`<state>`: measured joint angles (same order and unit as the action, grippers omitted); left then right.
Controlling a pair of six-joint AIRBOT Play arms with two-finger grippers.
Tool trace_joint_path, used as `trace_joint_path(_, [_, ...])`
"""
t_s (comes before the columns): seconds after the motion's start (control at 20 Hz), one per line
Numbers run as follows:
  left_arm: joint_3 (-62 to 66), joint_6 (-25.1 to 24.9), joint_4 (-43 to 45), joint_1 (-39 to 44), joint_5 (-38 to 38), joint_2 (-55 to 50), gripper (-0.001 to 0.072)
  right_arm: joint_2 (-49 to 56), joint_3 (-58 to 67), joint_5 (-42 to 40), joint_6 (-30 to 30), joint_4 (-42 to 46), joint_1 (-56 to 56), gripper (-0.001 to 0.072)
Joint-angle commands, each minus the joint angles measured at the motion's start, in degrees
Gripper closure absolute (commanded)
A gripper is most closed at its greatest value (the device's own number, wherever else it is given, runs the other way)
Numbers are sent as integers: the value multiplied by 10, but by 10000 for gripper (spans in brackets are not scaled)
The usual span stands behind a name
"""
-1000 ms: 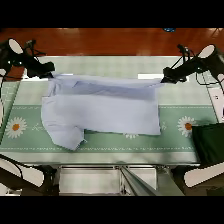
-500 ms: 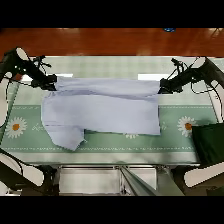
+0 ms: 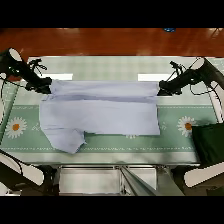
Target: Fold the shirts.
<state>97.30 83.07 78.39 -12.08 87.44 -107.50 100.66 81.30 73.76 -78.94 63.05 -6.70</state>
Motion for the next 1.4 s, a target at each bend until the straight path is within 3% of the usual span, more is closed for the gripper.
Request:
trace_joint_path(0.0, [10,-4,0,-16,17,1,692,0,0,13,-5,0,0,690])
trace_joint_path(0.4, [-21,-9,-54,-36,55,3,691,0,0,73,-3,-8,0,689])
trace_joint_path(0.45, [-34,2,-53,-32,51,3,634,0,0,68,-7,-9,0,650])
trace_joint_path(0.5, [-44,17,-53,-30,50,3,398,0,0,66,-13,-9,0,460])
trace_joint_path(0.55, [-49,22,-53,-29,52,3,208,0,0,69,-13,-10,0,292])
trace_joint_path(0.8, [-95,27,-11,-60,33,82,199,-63,-5,87,-39,83,-40,298])
trace_joint_path(0.9, [-178,34,33,-100,9,144,199,-127,-52,41,-38,90,-70,298])
trace_joint_path(1.0, [-292,33,11,-161,-35,210,199,-203,-144,-41,-39,45,-101,298])
trace_joint_path(1.15, [-464,-26,-106,-254,-95,305,200,-296,-303,-119,44,-106,-110,298])
trace_joint_path(1.25, [-537,-41,-105,-292,-101,340,199,-335,-371,-155,94,-175,-87,298])
trace_joint_path(1.35, [-586,-45,-105,-305,-98,350,200,-353,-411,-193,96,-184,-59,298])
